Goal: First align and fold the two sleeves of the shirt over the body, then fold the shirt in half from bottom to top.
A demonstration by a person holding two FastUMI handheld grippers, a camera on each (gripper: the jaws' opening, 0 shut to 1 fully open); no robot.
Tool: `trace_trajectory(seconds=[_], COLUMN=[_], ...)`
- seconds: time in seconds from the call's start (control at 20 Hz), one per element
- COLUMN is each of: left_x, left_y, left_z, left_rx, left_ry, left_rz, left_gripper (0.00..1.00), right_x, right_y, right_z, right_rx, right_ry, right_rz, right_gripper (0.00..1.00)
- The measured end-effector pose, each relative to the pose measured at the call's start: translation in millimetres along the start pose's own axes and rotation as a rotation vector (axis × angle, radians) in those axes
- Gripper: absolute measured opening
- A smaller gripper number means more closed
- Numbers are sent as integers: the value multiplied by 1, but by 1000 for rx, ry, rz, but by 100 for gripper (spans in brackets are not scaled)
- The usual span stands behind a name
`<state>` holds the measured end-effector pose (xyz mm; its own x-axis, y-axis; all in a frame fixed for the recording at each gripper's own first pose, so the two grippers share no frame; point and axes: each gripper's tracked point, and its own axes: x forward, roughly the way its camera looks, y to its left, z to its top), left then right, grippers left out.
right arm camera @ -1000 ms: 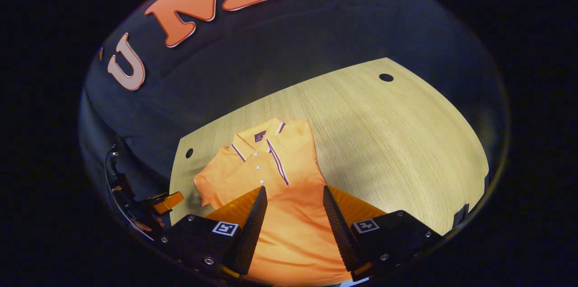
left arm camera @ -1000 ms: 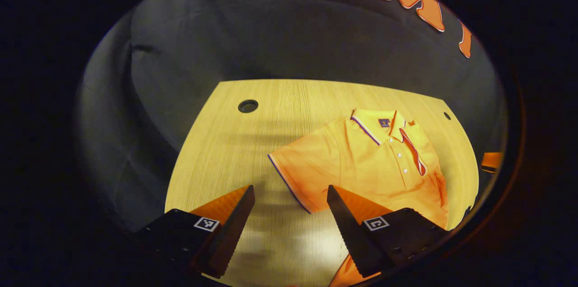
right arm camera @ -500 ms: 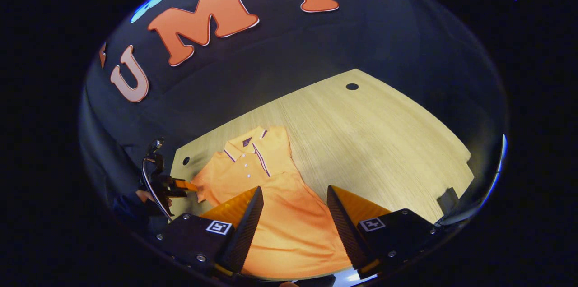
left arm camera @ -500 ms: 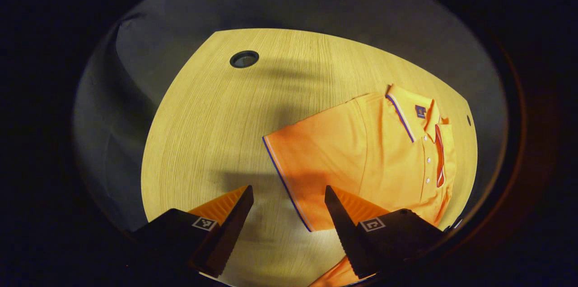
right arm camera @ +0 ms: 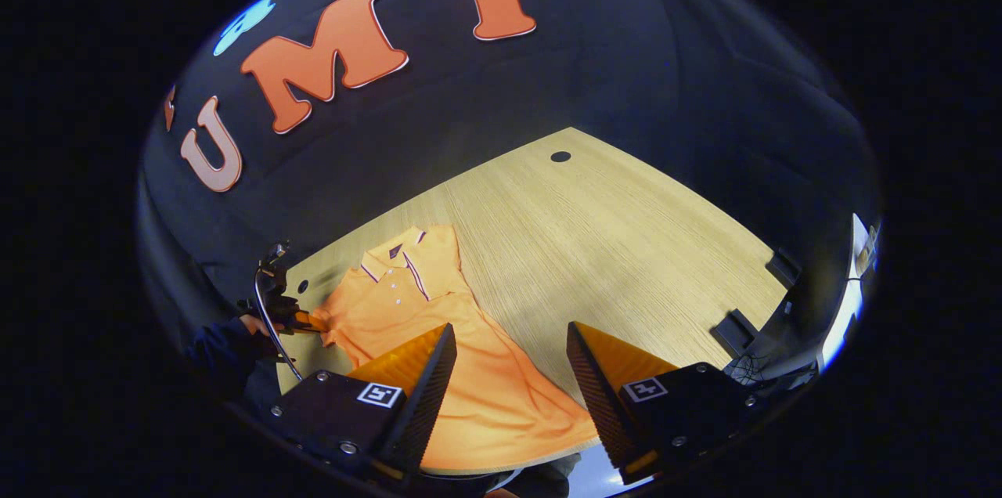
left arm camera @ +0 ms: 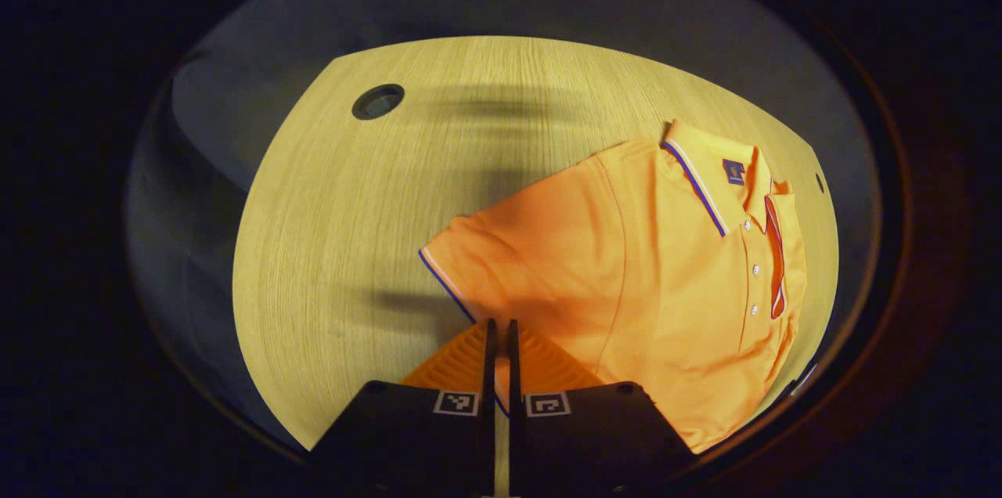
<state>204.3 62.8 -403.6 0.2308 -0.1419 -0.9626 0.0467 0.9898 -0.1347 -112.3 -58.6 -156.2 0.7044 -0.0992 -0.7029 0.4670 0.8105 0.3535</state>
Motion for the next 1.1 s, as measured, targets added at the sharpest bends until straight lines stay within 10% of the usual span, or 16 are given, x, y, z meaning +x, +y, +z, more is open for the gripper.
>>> trace_trajectory(seconds=[0.75, 1.0, 1.1], left_x=[-63, -79, -88], left_y=[-140, -161, -158], left_z=[62, 62, 59], left_rx=[319, 395, 396], left_ry=[-293, -369, -400], left_rz=[-312, -324, -297], left_gripper=[10, 98, 100], right_x=[-1, -2, 1], right_y=[-15, -11, -10], right_z=[-6, -9, -10], right_rx=[37, 28, 13], right_ry=[17, 11, 10], right_rz=[-8, 4, 3], right_gripper=[87, 87, 87])
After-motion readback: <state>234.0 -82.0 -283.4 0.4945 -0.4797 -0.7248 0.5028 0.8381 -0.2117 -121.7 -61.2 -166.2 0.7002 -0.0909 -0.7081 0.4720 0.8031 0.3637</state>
